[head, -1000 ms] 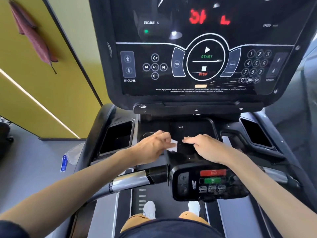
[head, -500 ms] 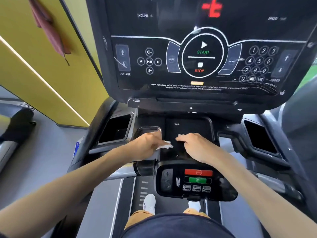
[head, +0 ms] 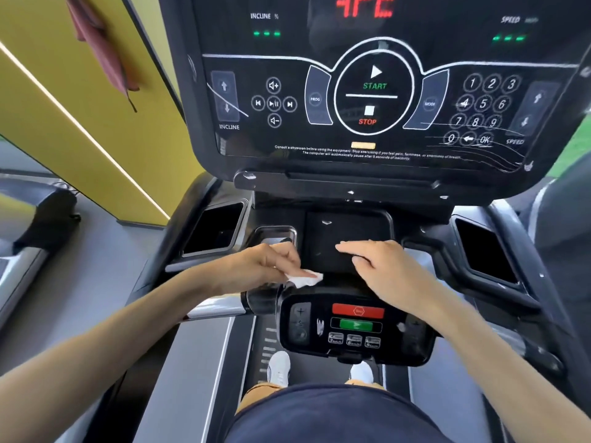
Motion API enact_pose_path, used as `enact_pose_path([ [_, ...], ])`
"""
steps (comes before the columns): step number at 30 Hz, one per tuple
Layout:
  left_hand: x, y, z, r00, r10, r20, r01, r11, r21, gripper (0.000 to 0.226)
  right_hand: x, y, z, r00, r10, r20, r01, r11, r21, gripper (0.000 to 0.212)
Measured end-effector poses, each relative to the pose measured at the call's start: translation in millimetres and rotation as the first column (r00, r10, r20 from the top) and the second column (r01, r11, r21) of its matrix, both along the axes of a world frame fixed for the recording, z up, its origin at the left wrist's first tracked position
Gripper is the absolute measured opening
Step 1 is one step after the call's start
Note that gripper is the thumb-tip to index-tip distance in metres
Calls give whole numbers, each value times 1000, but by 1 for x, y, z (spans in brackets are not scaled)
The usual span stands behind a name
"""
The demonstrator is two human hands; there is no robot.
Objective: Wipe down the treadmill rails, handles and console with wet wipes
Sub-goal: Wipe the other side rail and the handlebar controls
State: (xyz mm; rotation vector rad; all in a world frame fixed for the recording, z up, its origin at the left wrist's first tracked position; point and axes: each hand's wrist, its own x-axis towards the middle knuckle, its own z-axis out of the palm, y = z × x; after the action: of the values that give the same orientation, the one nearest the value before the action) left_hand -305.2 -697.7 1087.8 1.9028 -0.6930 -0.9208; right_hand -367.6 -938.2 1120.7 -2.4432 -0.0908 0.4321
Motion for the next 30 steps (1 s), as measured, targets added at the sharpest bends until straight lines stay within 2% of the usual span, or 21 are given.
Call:
enact_pose_path([
  [7,-5,-43,7,995,-90,51,92,995,-33,42,-29,-34,-14,979,-168,-114,173,984,42,39],
  [13,2,3,-4,999,38,-30,-40,996,-77,35,-34,-27,-13,973,-219,-67,224,971,87,46],
  [15,6,-26,-3,998,-31,51,35,995,-90,36,-30,-26,-12,975,-211,-69,219,966,136,48],
  [18,4,-66,4,986,-144,86,154,981,-117,35,-26,-28,-13,974,-216,-70,224,962,157,52],
  [20,1,-56,3,987,-154,46,159,980,-117,33,-30,-30,-19,979,-186,-87,198,967,160,52],
  [23,9,-15,5,995,-58,-79,50,994,-97,36,-31,-30,-20,982,-168,-87,182,967,180,54],
  [25,14,-12,4,997,-42,-59,37,996,-79,44,-29,-30,-22,982,-166,-88,180,966,187,55],
  [28,10,-54,6,988,-150,18,151,985,-84,38,-27,-31,-24,985,-161,-69,170,970,171,54],
  [30,6,-78,5,981,-188,41,191,978,-87,43,-28,-30,-25,985,-165,-58,173,971,166,53],
])
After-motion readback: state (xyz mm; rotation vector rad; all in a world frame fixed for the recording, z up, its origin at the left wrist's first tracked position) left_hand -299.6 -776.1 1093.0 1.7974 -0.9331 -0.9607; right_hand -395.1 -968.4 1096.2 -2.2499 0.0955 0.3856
